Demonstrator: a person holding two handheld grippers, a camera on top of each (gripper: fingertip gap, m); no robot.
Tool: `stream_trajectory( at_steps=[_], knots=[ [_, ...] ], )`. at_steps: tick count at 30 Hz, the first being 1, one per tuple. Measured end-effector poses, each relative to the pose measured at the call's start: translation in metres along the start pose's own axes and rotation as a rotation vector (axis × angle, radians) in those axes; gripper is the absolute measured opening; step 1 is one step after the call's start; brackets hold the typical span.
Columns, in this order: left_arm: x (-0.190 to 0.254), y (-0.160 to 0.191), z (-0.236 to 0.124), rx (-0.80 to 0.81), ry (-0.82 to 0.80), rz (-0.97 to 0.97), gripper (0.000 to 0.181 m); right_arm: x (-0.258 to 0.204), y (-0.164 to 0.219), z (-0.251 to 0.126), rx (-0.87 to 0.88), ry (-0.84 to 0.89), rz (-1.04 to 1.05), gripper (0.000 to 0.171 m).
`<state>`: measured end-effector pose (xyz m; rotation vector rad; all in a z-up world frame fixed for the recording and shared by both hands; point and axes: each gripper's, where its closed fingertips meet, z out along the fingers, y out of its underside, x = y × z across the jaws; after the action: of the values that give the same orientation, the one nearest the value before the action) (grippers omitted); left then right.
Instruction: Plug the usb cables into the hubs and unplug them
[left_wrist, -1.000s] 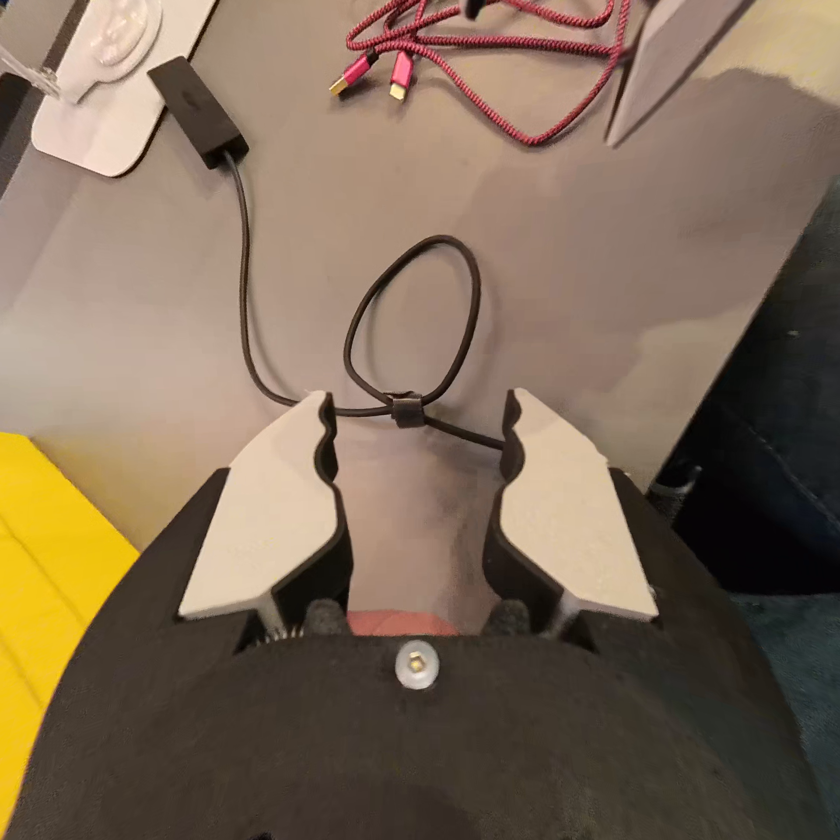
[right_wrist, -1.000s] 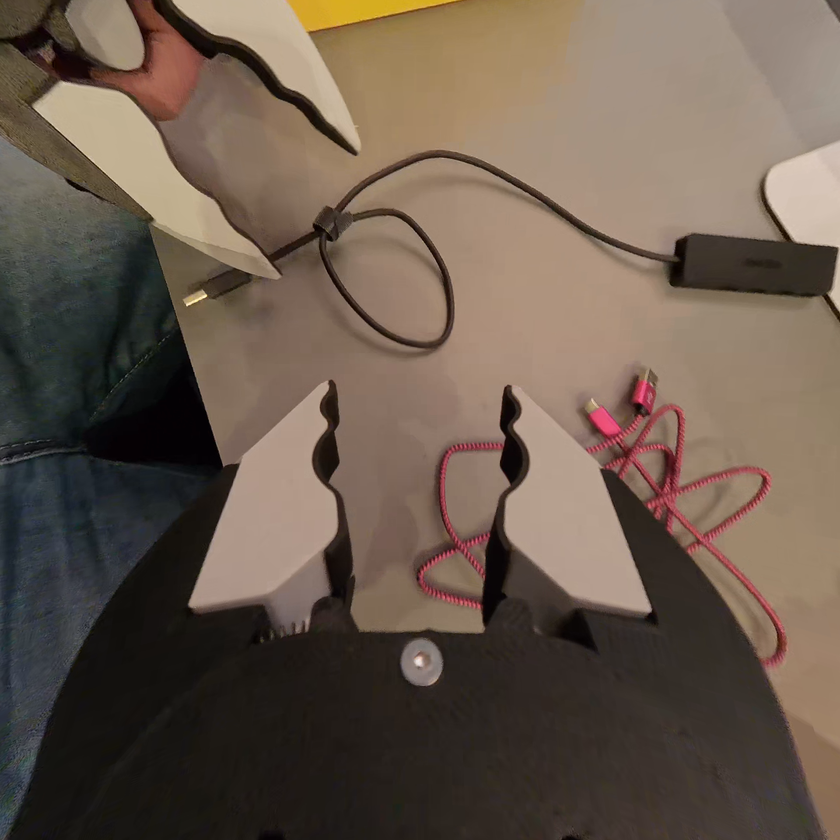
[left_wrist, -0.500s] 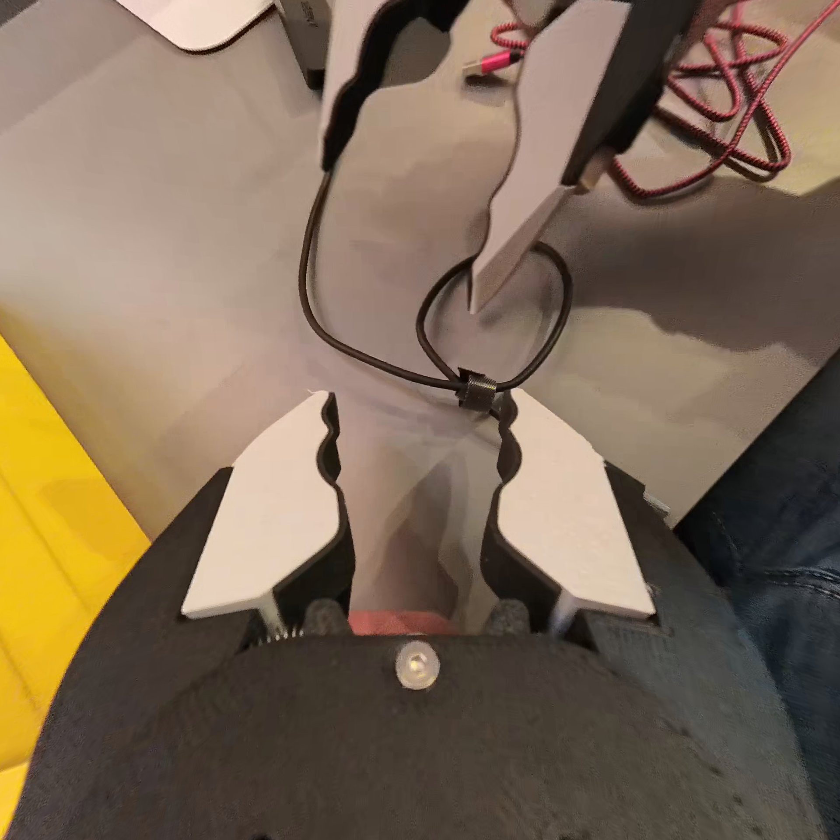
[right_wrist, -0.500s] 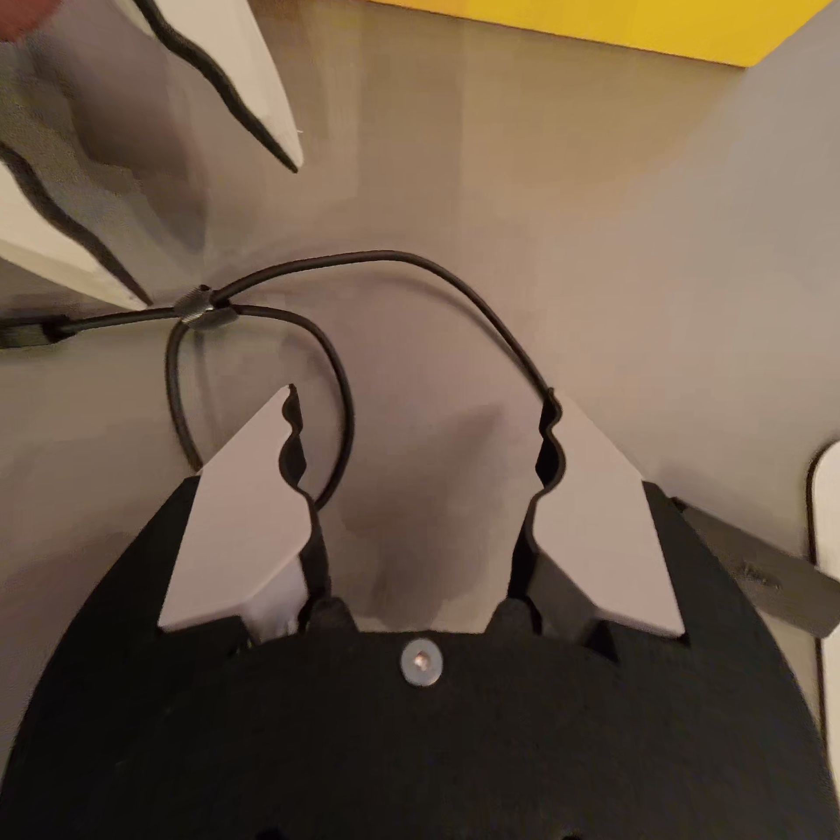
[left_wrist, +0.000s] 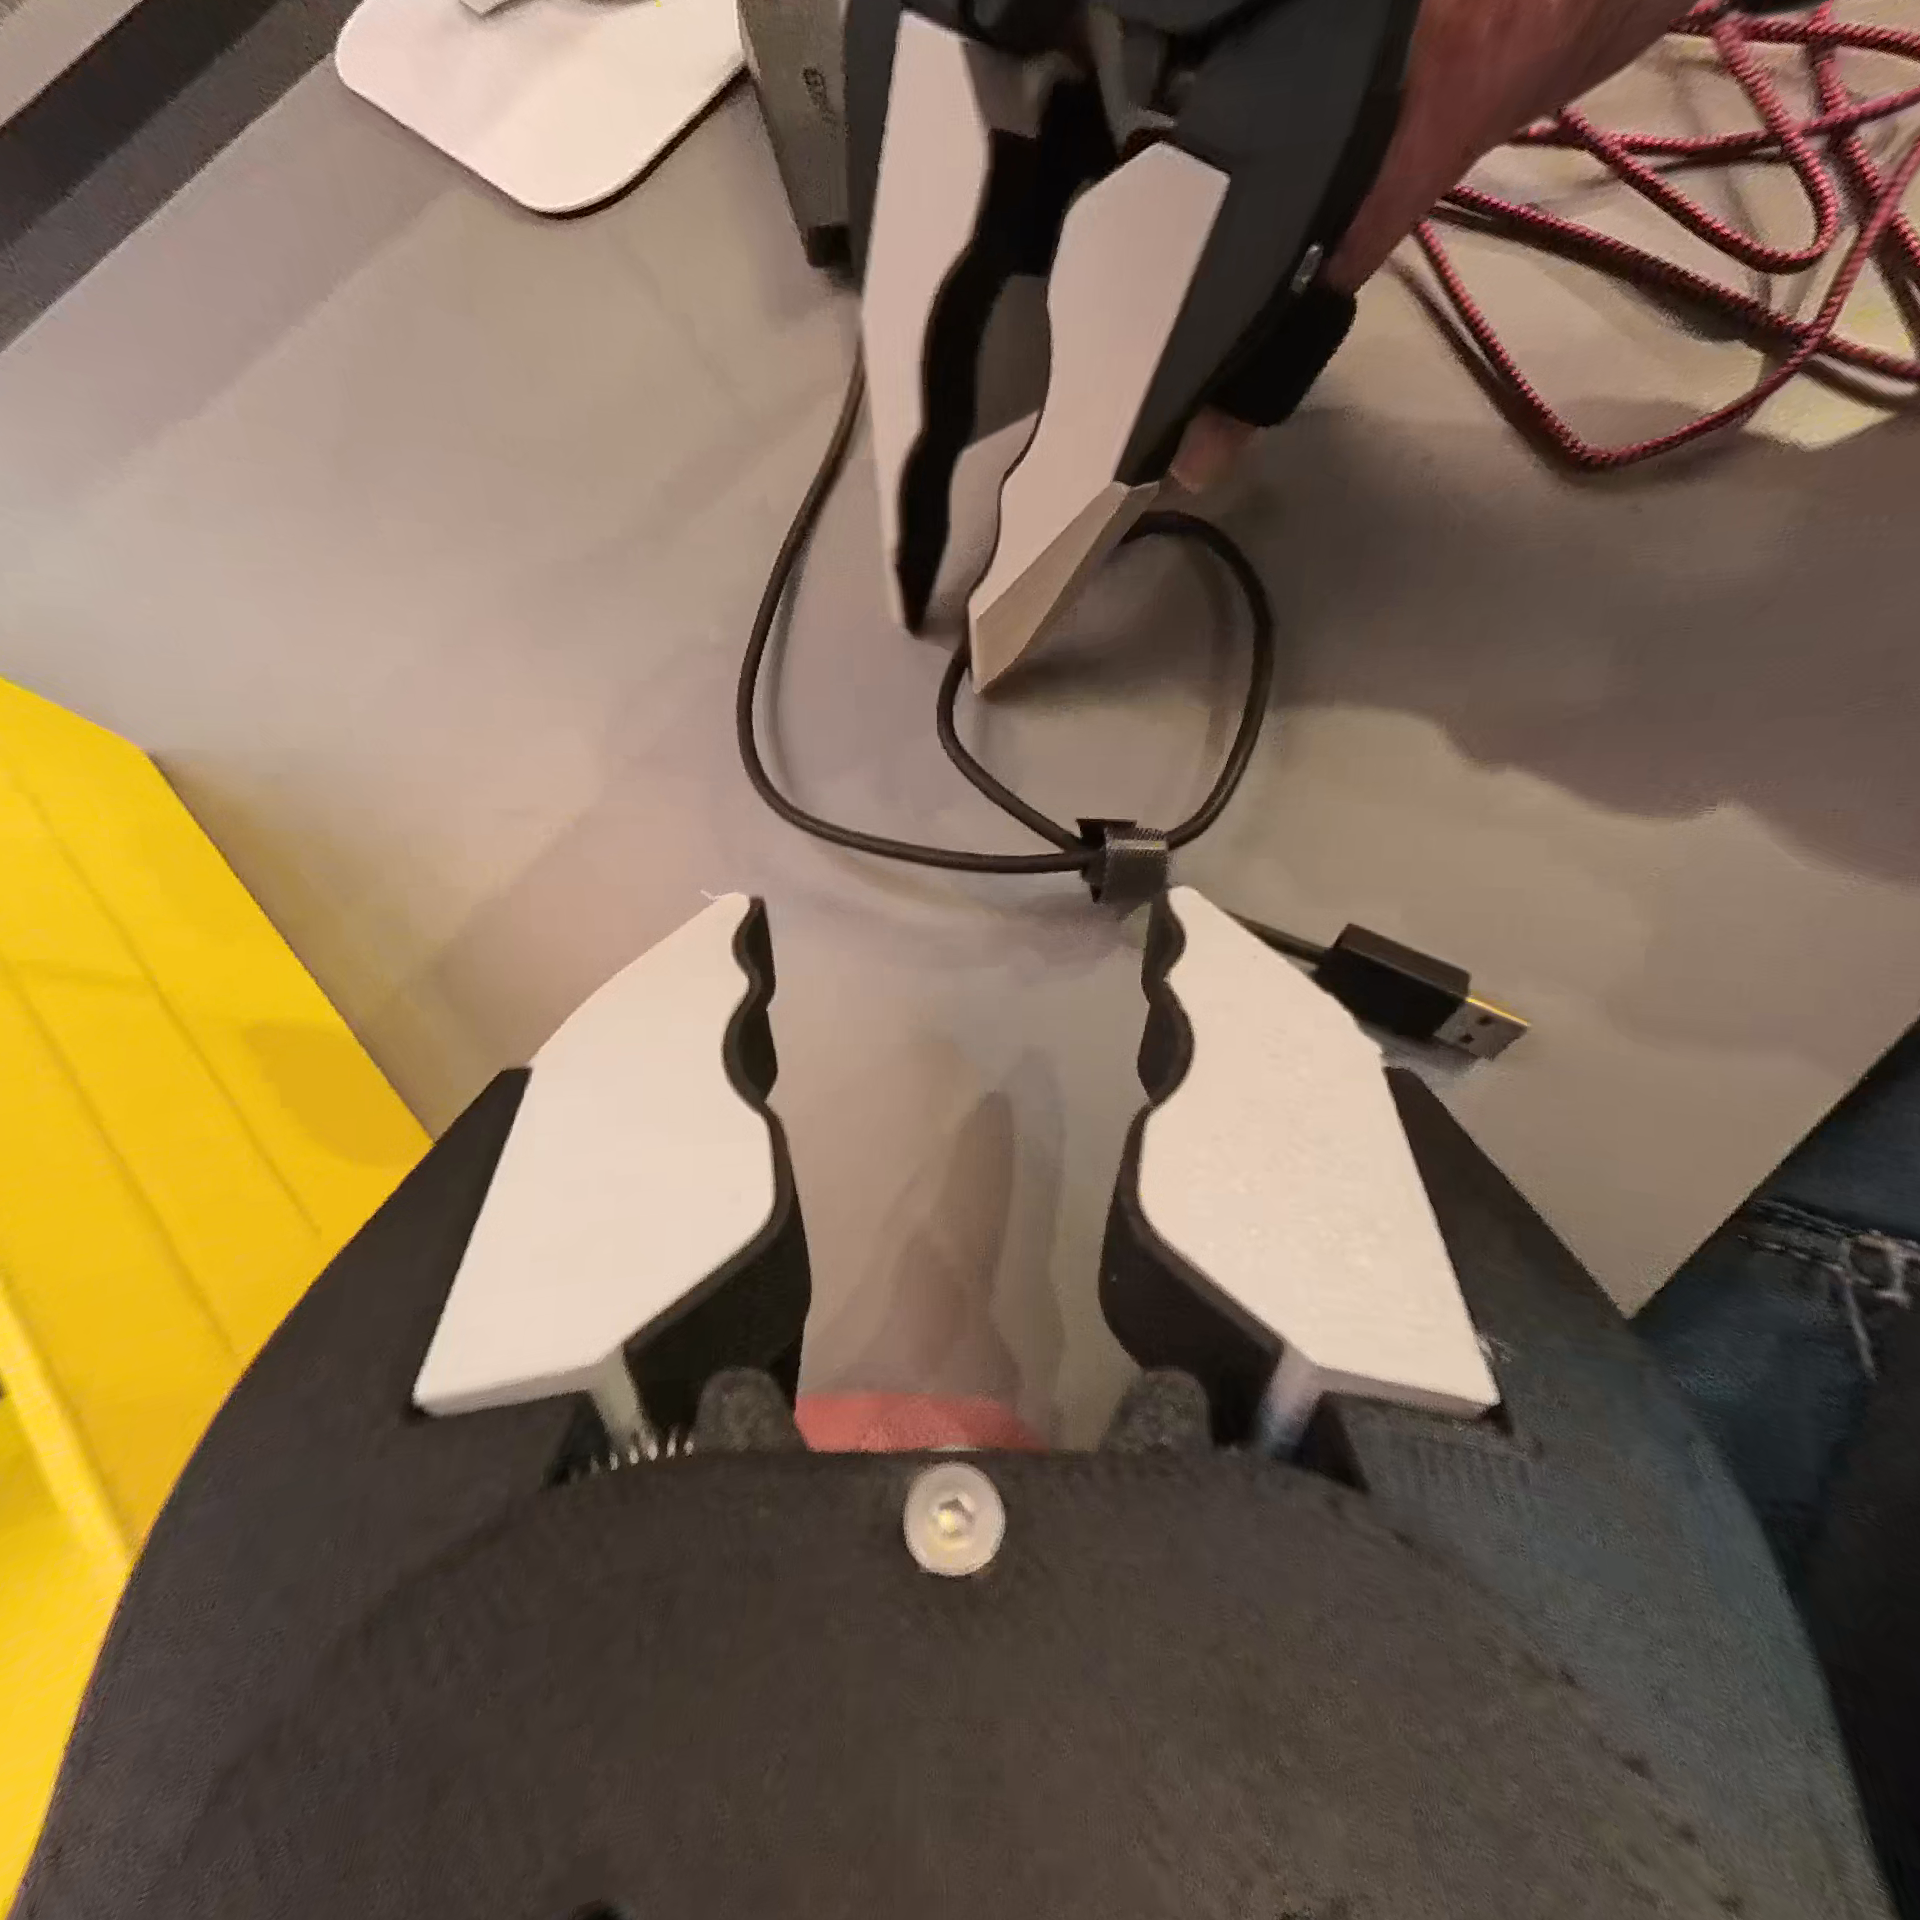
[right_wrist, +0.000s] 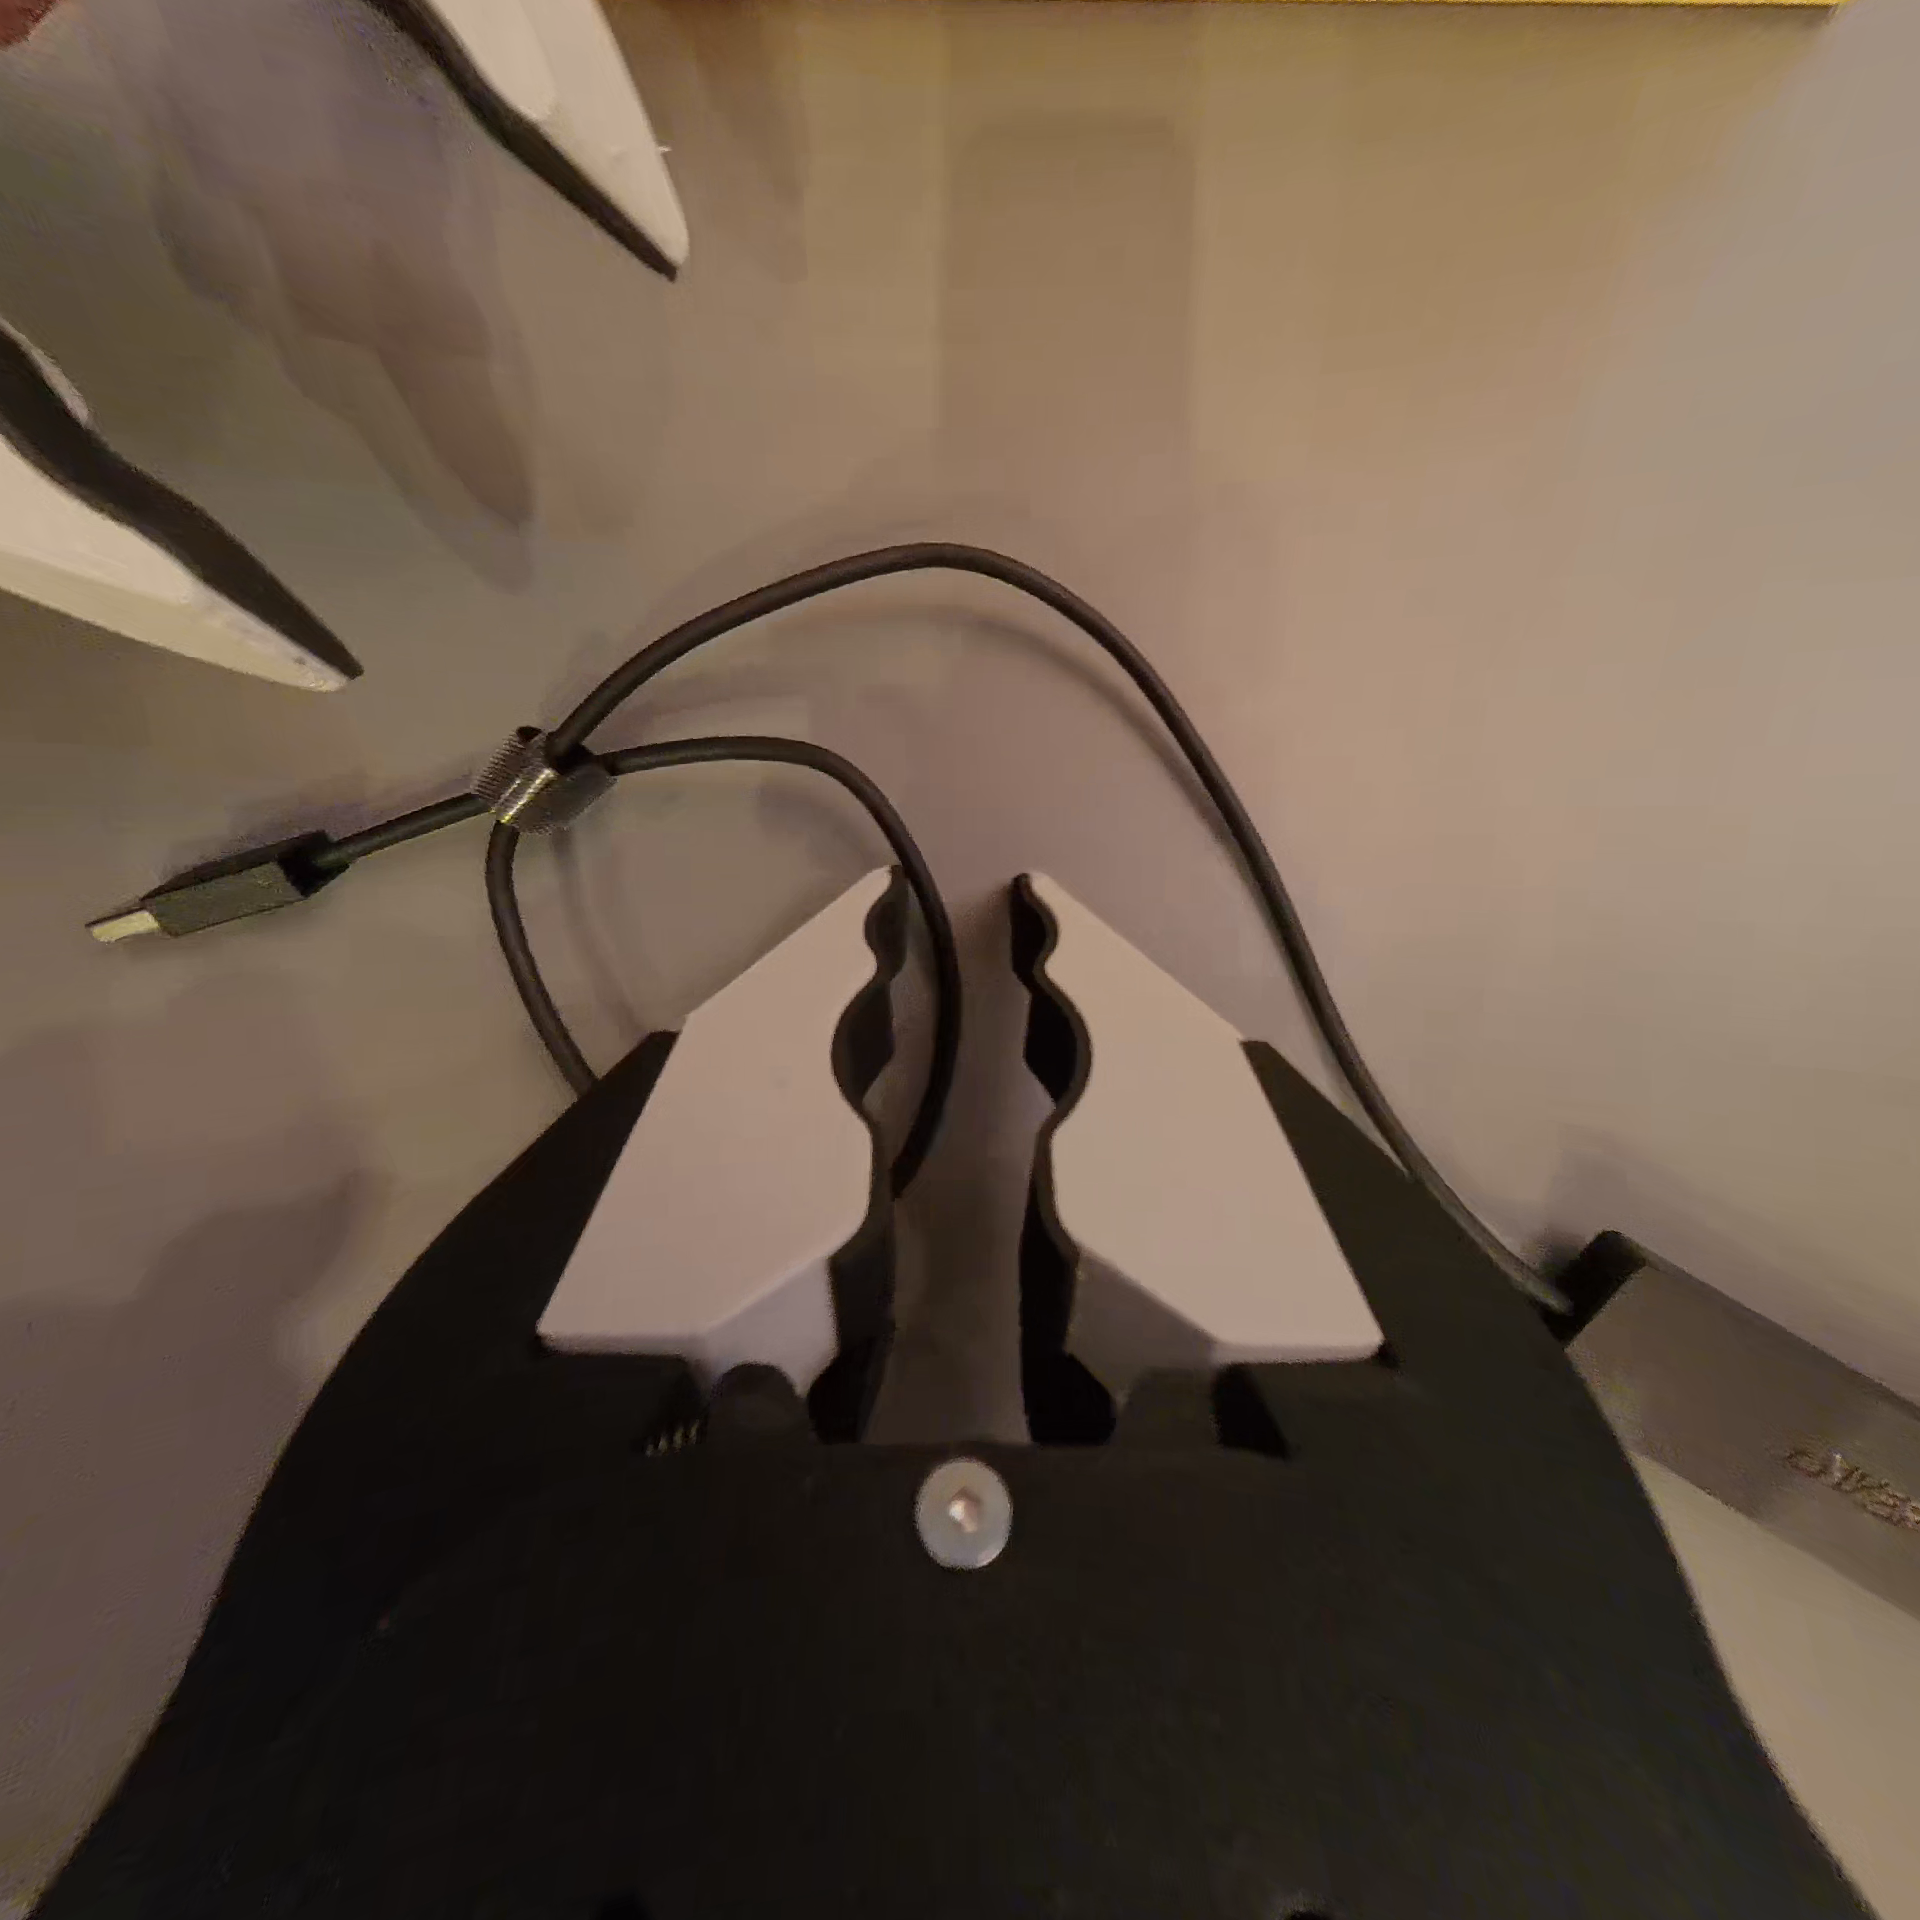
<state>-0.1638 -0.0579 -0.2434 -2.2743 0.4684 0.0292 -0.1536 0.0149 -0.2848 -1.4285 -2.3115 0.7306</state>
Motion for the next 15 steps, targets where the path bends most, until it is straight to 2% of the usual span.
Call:
stream_trajectory(
  at_steps=[1, 2, 5, 6, 11, 15],
  knots=[
    [0.000, 0.002, 0.000, -0.006, 0.000, -0.004, 0.068, -0.002, 0.000, 0.000, -0.009, 0.007, -0.010, 0.015],
    [0.000, 0.004, 0.000, -0.011, 0.004, -0.009, 0.068, -0.002, 0.001, -0.001, -0.019, 0.027, -0.020, 0.024],
    [0.007, 0.006, 0.003, -0.021, 0.020, -0.003, 0.068, 0.012, -0.002, -0.003, -0.028, 0.132, -0.036, 0.088],
    [0.010, 0.005, 0.004, -0.024, 0.021, 0.008, 0.068, 0.019, -0.002, -0.003, -0.032, 0.164, -0.044, 0.094],
    [0.021, 0.002, 0.006, -0.026, 0.027, 0.038, 0.068, 0.028, -0.002, 0.003, -0.042, 0.070, 0.022, 0.074],
    [0.022, 0.003, 0.007, -0.029, 0.030, 0.038, 0.068, 0.039, -0.005, 0.005, 0.034, 0.042, 0.080, 0.036]
  ],
)
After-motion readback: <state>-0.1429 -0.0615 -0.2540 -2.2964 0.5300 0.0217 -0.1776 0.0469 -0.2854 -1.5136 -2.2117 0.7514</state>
